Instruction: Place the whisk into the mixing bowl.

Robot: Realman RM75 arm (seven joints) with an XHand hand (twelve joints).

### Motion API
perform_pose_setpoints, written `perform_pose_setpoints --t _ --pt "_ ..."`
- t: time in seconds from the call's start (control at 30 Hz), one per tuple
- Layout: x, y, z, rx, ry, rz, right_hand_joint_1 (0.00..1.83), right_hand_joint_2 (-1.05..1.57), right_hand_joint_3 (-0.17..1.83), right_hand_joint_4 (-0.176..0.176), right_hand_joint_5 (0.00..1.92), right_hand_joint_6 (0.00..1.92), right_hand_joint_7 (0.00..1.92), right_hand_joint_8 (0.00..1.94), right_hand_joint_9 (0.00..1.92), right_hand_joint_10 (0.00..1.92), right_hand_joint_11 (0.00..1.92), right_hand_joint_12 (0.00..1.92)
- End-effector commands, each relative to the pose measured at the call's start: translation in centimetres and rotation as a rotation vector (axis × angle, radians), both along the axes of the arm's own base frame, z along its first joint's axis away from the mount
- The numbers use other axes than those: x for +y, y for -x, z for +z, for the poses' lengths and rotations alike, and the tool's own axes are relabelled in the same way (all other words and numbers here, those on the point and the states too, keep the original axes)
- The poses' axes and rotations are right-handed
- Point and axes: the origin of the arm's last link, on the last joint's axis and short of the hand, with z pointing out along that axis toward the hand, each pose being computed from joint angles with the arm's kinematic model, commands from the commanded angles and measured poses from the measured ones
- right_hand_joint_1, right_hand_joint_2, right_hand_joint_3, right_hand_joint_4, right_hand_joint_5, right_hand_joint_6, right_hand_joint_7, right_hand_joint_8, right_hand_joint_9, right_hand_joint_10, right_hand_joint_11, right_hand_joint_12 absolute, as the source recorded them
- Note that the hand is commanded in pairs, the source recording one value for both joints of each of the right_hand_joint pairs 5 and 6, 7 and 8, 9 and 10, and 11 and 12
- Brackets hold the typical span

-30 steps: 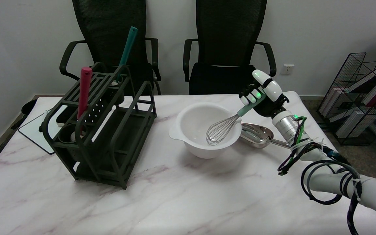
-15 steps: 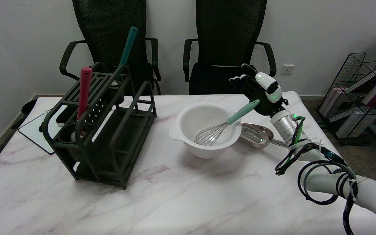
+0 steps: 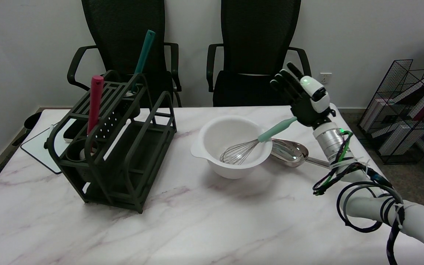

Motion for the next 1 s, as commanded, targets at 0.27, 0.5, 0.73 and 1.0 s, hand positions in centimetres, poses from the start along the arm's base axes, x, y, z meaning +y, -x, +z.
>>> perform_pose_setpoints --t 0.27,0.5,0.73,1.0 --pt "11.8 1.4 5.9 -0.022 0.446 0.200 0.98 0.47 1.12 0.000 0.76 0.76 0.72 0.72 0.68 0.68 0.69 0.69" --pt "14.5 0.8 3.6 0.023 0.434 0.327 0.96 0.69 1.01 0.000 1.01 1.01 1.17 1.17 1.20 1.20 1.24 1.24" --pt "15.9 2.2 -1.2 0.032 0.390 0.270 0.89 0.73 1.03 0.000 1.13 1.13 1.27 1.27 1.27 1.27 1.28 1.28" --pt "19.4 3.5 -5.2 0.114 0.422 0.173 0.93 0.70 1.03 0.000 1.08 1.08 1.24 1.24 1.24 1.24 1.23 1.23"
